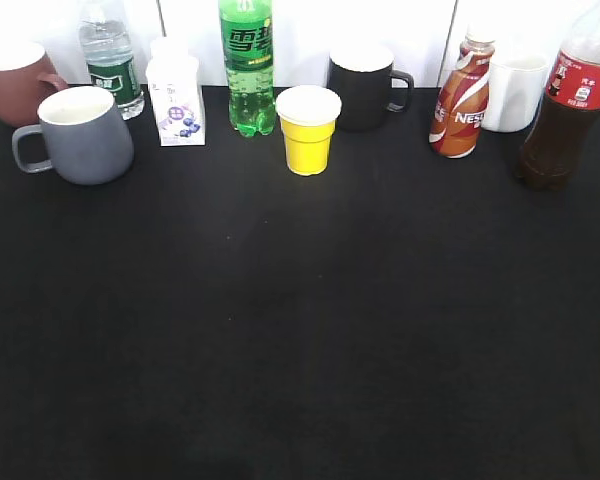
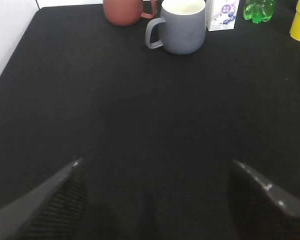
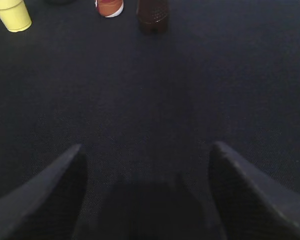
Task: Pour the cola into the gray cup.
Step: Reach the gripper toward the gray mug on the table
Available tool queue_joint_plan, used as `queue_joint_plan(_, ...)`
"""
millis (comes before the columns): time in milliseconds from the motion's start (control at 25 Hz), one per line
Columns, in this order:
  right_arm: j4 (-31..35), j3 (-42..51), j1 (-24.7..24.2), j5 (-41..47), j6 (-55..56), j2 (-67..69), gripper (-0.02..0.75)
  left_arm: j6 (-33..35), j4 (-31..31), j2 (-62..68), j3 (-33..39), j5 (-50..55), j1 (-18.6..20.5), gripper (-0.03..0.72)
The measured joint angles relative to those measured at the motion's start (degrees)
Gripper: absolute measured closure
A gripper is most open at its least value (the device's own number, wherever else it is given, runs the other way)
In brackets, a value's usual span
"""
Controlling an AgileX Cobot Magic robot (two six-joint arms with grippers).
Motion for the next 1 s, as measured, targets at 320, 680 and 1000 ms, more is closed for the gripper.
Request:
queue_joint_plan(320, 0.00, 0.00, 0.00, 0.00, 0.00, 0.00, 0.164, 0.00, 0.00, 0.00, -1.07, -3.30, 0.00, 0.165)
queue_joint_plan(680, 0.00, 0.00, 0.00, 0.00, 0.00, 0.00, 0.164, 0.00, 3.15, 40.85, 12.69, -79.38, 0.00, 0.172)
queue_joint_plan(1000, 0.00, 0.00, 0.00, 0.00, 0.00, 0.00, 0.164, 0.57, -0.38, 96.58, 7.72, -116.03, 0.05, 0.228)
